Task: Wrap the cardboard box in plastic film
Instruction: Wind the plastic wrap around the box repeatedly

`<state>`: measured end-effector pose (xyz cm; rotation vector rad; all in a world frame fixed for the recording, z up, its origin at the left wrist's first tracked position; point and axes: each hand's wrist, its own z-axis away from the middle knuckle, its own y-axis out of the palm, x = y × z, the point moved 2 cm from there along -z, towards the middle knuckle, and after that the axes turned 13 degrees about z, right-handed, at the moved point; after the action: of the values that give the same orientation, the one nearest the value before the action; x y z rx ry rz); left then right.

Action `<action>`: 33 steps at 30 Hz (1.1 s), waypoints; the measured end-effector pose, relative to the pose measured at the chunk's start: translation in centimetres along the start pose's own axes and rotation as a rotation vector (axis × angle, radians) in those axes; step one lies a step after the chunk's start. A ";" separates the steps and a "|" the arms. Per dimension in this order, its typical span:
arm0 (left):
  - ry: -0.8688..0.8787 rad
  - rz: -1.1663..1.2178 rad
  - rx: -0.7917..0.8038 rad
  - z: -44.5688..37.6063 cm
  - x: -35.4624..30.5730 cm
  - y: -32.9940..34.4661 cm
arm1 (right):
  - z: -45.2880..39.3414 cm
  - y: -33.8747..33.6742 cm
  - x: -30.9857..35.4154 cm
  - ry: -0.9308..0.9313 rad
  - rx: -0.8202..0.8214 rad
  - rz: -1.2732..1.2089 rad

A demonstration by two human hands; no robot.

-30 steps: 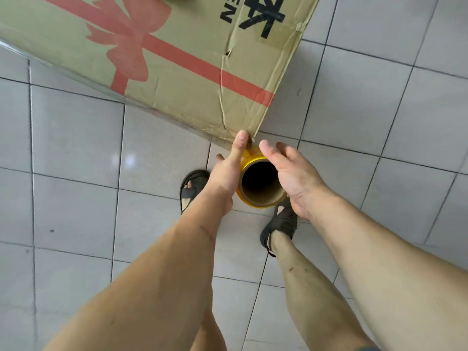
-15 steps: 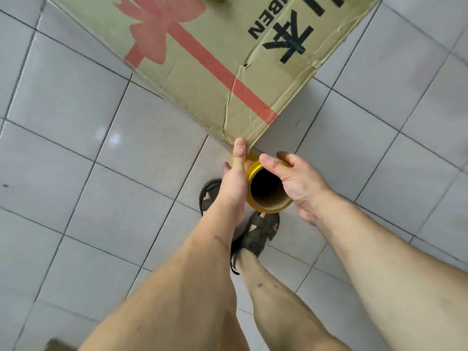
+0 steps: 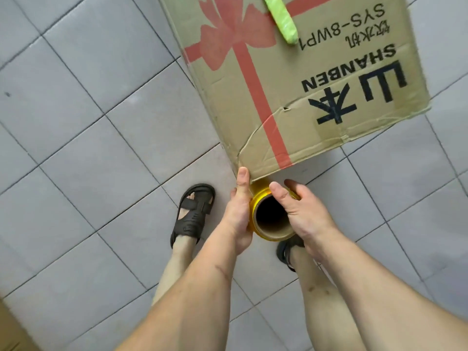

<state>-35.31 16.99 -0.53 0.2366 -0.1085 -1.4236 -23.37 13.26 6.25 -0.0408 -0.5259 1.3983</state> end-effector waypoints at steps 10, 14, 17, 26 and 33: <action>0.081 0.366 0.024 -1.5 2.3 3.0 | -1.4 -2.0 1.6 -0.096 -0.017 0.219; 0.472 0.086 -0.217 -0.7 0.5 2.9 | -1.8 -1.9 1.6 -0.119 -0.007 0.220; 0.520 0.205 -0.087 -2.6 -0.5 2.8 | -2.2 -1.9 2.0 -0.142 -0.012 0.211; 0.407 0.344 -0.023 -2.1 -0.9 3.0 | -1.8 -2.0 2.7 -0.120 -0.004 0.246; 0.387 0.275 -0.051 -6.6 0.2 2.5 | -1.1 -2.0 2.8 -0.158 0.029 0.309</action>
<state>-31.42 17.79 -6.43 0.4330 0.2059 -1.0847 -20.95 15.86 6.87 0.0124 -0.6503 1.7200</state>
